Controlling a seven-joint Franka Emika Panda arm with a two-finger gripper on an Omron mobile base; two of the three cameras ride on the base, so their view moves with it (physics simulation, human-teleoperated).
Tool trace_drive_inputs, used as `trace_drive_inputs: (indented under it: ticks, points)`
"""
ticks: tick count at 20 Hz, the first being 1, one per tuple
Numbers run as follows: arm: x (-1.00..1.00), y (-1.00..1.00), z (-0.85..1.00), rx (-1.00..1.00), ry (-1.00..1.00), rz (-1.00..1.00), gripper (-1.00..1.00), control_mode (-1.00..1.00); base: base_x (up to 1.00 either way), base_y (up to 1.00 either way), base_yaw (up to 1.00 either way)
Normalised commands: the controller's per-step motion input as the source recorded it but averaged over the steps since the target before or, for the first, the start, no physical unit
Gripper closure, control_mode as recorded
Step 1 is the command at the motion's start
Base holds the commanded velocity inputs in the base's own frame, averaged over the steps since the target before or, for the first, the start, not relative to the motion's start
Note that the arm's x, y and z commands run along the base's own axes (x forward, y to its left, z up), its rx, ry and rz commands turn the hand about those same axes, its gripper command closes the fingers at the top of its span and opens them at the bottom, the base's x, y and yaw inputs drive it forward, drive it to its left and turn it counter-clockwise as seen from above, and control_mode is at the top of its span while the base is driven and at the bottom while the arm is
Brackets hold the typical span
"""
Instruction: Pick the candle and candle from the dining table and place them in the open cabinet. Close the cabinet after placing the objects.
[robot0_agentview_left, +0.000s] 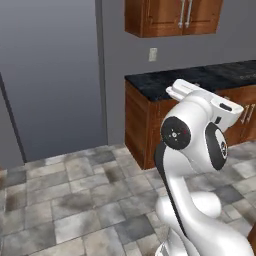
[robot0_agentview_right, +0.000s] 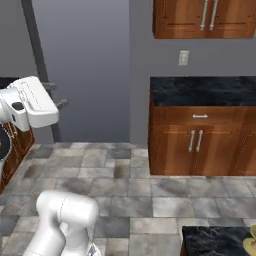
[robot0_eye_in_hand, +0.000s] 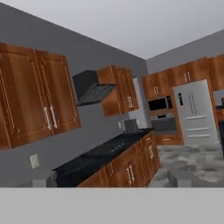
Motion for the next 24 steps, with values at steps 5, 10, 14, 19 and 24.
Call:
trace_drive_inputs:
  ticks: [5, 10, 14, 19, 24]
  points:
    - [0.00, 0.00, 0.00, 0.00, 0.00, 0.00, -1.00, 1.00, 0.00, 0.23, -0.68]
    - [0.00, 0.00, 0.00, 0.00, 0.00, 0.00, -1.00, 1.00, 0.01, 0.37, -0.64]
    - [0.00, 0.00, 0.00, 0.00, 0.00, 0.00, -1.00, 1.00, 0.03, 0.48, -0.60]
    - [0.00, 0.00, 0.00, 0.00, 0.00, 0.00, -1.00, 1.00, 0.02, 0.49, -0.59]
    - [0.00, 0.00, 0.00, 0.00, 0.00, 0.00, -1.00, 1.00, 0.19, 0.56, -0.57]
